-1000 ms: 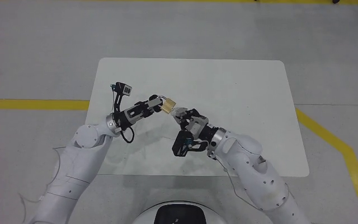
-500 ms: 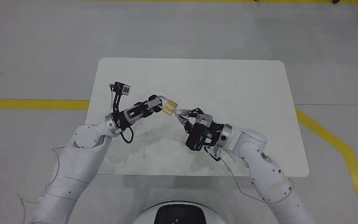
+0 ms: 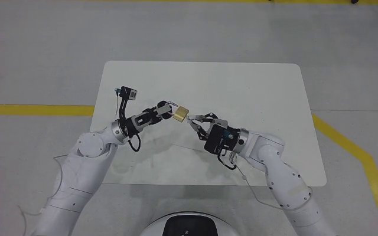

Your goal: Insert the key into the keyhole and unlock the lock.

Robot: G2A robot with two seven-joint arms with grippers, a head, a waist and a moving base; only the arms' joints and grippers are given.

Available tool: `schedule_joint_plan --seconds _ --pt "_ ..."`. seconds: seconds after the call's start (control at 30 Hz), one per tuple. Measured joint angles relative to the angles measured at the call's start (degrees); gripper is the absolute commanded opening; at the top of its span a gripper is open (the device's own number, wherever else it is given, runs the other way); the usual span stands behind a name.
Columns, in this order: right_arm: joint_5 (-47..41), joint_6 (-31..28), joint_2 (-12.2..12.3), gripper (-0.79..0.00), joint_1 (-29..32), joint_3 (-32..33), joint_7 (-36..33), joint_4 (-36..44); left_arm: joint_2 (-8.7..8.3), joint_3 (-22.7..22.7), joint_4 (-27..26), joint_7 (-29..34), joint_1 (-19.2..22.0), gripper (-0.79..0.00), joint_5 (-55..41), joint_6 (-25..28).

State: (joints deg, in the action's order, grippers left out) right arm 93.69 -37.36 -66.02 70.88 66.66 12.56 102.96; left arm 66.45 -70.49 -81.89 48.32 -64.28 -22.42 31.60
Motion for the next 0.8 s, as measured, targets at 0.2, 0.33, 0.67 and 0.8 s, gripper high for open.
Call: schedule_joint_plan --seconds 0.2,0.33,0.67,0.8 --pt "0.2 0.2 0.0 0.000 -0.2 0.2 -0.4 -0.1 -0.12 -0.7 0.2 0.0 0.2 -0.785 -0.8 -0.3" --pt "0.2 0.2 0.0 0.000 -0.2 0.2 -0.4 -0.1 -0.40 -2.5 0.5 0.3 0.1 -0.785 -2.3 -0.5" --pt "-2.5 0.8 0.1 0.000 0.6 1.7 0.9 -1.1 -0.91 -2.7 1.3 1.4 1.0 -0.785 3.0 -6.3" --pt "-4.9 0.2 0.8 0.000 2.1 5.9 2.4 -2.2 -0.85 -0.7 1.2 0.7 1.9 -0.785 9.1 -8.0"
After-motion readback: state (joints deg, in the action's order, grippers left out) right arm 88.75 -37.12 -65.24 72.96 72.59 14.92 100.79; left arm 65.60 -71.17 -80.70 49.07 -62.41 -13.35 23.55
